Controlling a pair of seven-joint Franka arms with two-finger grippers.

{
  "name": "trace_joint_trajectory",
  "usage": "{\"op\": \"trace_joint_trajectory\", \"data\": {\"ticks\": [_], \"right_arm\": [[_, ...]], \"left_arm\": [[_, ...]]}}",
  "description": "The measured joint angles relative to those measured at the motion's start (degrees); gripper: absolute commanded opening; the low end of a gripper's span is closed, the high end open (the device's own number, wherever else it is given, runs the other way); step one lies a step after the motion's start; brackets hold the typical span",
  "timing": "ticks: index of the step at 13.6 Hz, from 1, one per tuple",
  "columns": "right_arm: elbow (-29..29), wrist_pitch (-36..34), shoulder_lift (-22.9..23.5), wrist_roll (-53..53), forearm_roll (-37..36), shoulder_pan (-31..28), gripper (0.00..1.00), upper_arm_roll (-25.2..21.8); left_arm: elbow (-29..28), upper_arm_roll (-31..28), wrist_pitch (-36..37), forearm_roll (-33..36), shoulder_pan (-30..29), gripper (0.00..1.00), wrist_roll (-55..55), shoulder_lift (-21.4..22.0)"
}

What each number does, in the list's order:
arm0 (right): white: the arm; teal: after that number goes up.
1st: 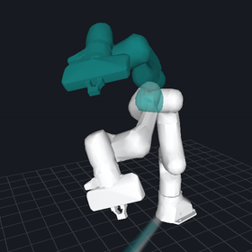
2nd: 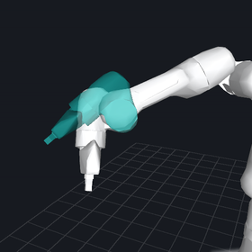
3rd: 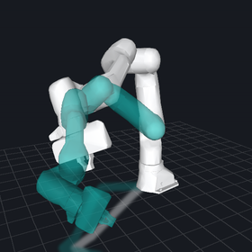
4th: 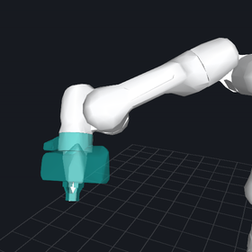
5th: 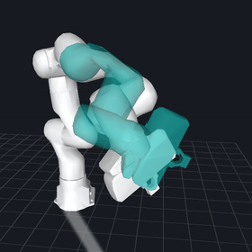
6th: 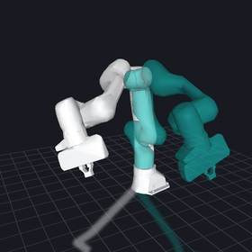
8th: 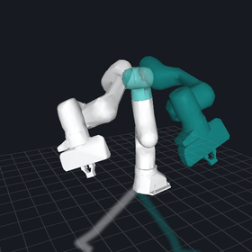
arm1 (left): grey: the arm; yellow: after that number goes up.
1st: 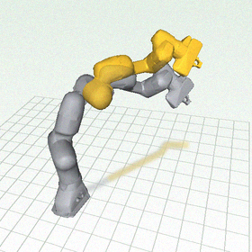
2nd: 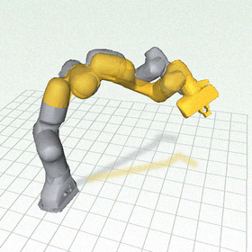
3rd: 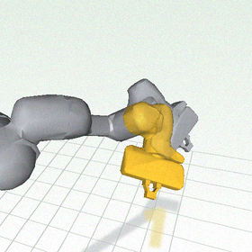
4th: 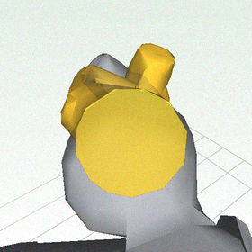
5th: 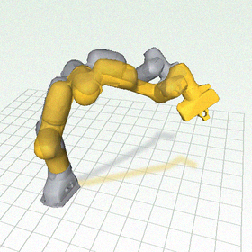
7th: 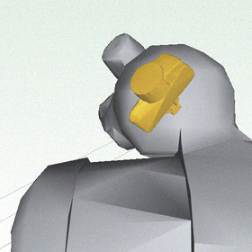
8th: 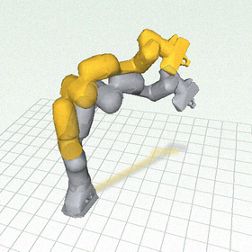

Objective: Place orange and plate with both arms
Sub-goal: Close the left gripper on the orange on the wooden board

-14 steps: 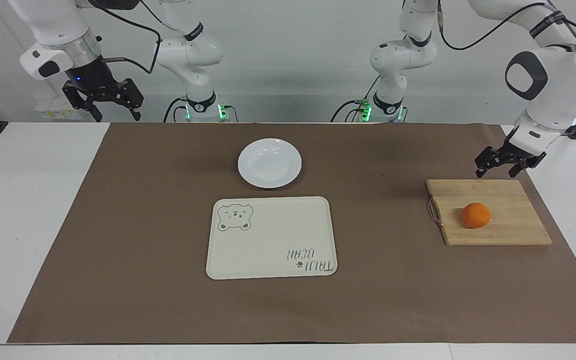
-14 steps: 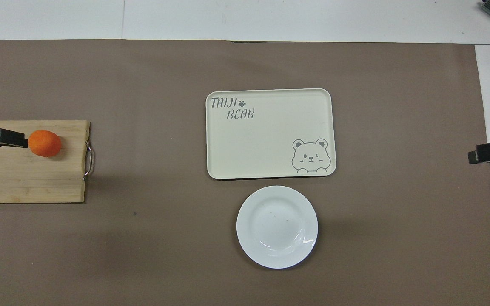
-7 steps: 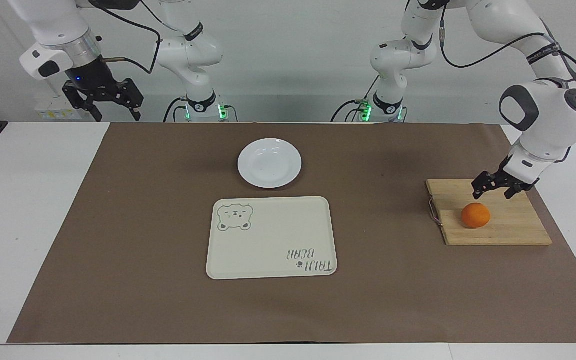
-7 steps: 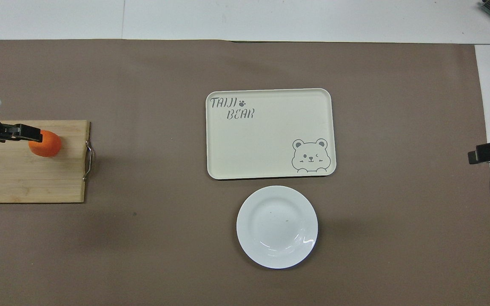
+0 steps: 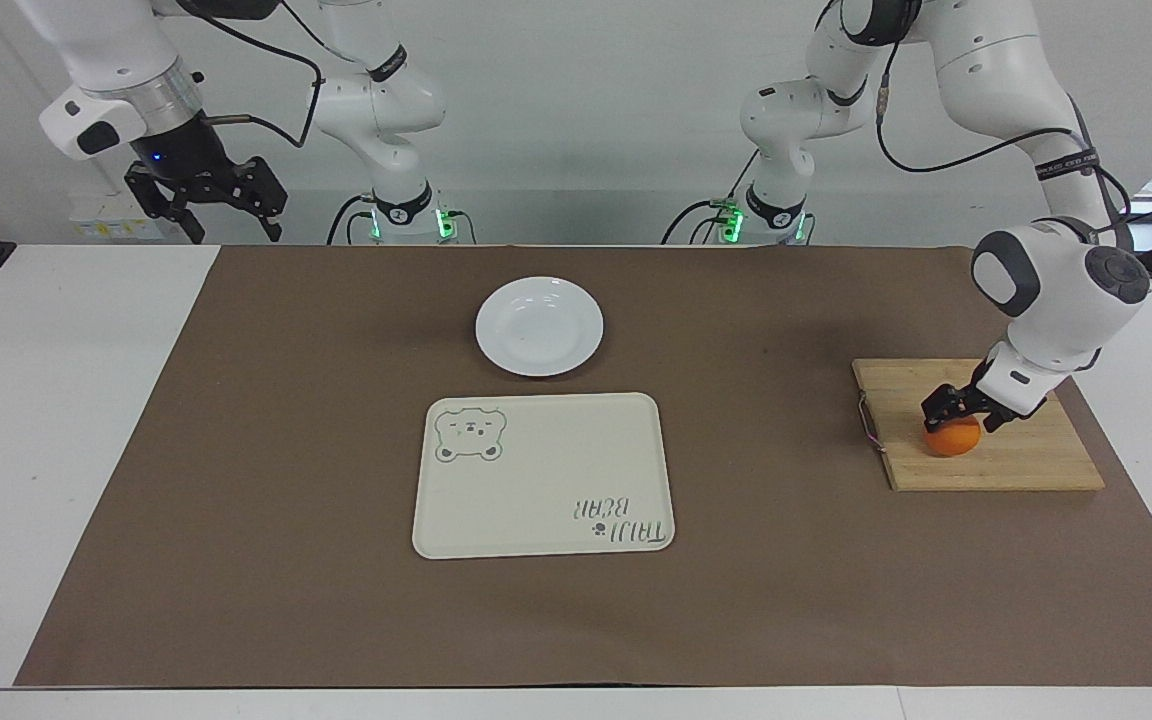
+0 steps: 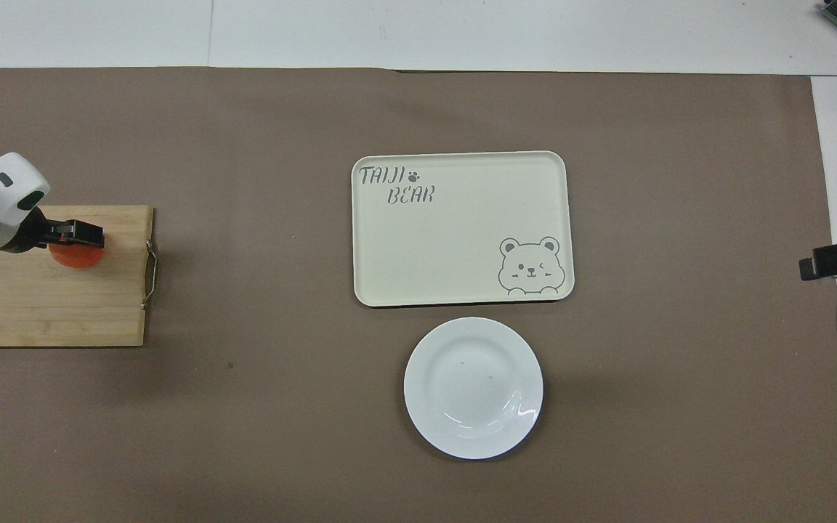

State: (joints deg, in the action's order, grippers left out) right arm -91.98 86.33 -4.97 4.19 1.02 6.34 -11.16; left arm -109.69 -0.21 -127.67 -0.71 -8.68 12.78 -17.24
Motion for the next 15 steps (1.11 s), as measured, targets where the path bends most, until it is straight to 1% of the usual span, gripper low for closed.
{"op": "trace_joint_trajectory", "data": {"ticks": [1,2,7,9,12,15], "right_arm": [[0.0,0.0,0.0,0.0,0.0,0.0,1.0,0.0],[0.0,0.0,0.0,0.0,0.0,0.0,1.0,0.0],[0.0,0.0,0.0,0.0,0.0,0.0,1.0,0.0],[0.0,0.0,0.0,0.0,0.0,0.0,1.0,0.0],[0.0,0.0,0.0,0.0,0.0,0.0,1.0,0.0],[0.0,0.0,0.0,0.0,0.0,0.0,1.0,0.0]], "left_arm": [[-1.0,0.0,-0.9,0.0,0.0,0.25,0.0,-0.4],[-2.0,0.0,-2.0,0.0,0.0,0.0,-0.1,-0.8],[-1.7,-0.1,-2.1,-0.1,-0.2,0.0,-0.2,-0.7],[0.7,-0.1,1.5,-0.2,-0.2,0.0,-0.4,0.1],[4.6,0.0,8.4,-0.3,-0.2,0.0,-2.0,3.0],[5.6,0.6,12.2,-0.3,-0.1,0.0,-2.8,6.4]]}}
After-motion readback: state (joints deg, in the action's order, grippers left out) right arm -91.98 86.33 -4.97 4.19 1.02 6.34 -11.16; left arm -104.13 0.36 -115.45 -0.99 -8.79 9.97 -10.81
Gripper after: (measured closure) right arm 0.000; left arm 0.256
